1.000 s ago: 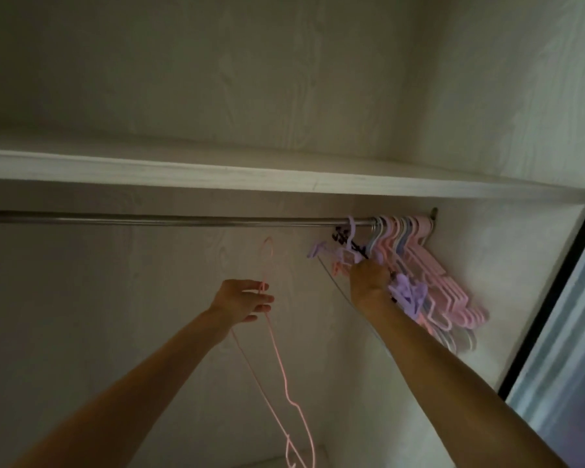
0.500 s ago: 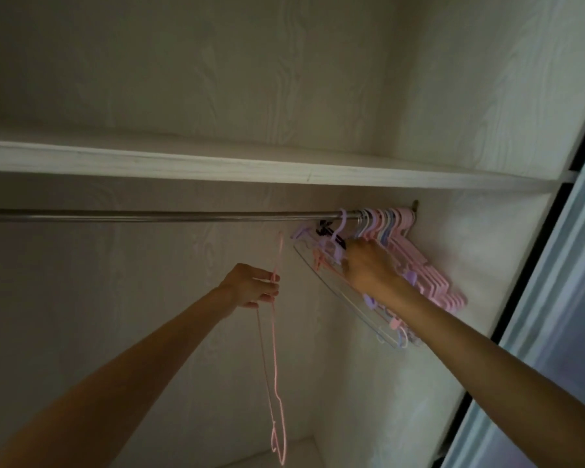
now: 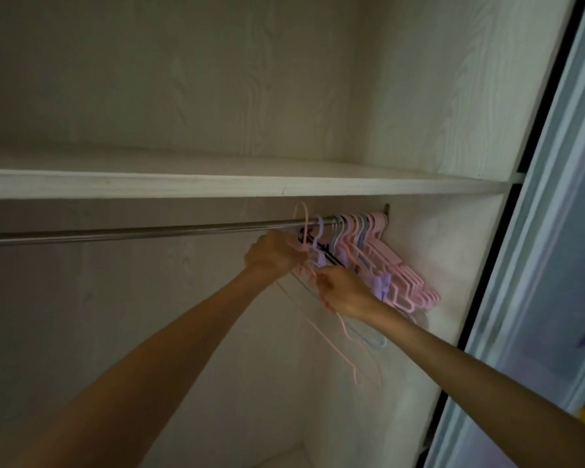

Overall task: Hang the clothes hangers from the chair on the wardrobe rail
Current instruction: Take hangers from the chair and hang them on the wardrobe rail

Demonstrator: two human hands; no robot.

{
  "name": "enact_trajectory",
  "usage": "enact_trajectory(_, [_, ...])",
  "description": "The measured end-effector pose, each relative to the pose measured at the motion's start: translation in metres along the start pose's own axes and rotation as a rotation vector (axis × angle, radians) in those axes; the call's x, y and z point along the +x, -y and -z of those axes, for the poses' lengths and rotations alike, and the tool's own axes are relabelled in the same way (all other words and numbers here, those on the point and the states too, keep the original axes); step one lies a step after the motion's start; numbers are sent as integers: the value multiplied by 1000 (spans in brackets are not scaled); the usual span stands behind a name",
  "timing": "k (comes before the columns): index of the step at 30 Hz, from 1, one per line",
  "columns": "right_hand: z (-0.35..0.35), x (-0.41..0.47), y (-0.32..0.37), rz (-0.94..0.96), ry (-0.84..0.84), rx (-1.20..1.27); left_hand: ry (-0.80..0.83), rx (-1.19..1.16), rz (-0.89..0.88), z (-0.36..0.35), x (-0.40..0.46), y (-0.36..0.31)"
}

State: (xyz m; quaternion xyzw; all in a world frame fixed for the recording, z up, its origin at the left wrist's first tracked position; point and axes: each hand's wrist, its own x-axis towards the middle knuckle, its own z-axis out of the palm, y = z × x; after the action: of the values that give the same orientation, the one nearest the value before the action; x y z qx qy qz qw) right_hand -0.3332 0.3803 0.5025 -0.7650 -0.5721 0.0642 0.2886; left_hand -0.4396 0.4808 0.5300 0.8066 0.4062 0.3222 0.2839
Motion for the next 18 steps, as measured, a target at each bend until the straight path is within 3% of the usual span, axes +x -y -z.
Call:
enact_trajectory(3, [0,21,-4,-31,-76,-147,-171,489,-181,17,7,12])
enact_trajectory(6, [-10,42,-10,-121,-37,-228,-136,840,-259,32,17,35])
enact_trajectory(10, [-26,57,-13,-161,68,-328,-149,926,-234,37,26,56])
enact_trajectory(14, [-31,58,-16,-94,42,-455,-224,923,-256,33,29,58])
enact_trajectory(18, [-14,69,-7,186,-266,-494,-218,884,-206,24,26,58])
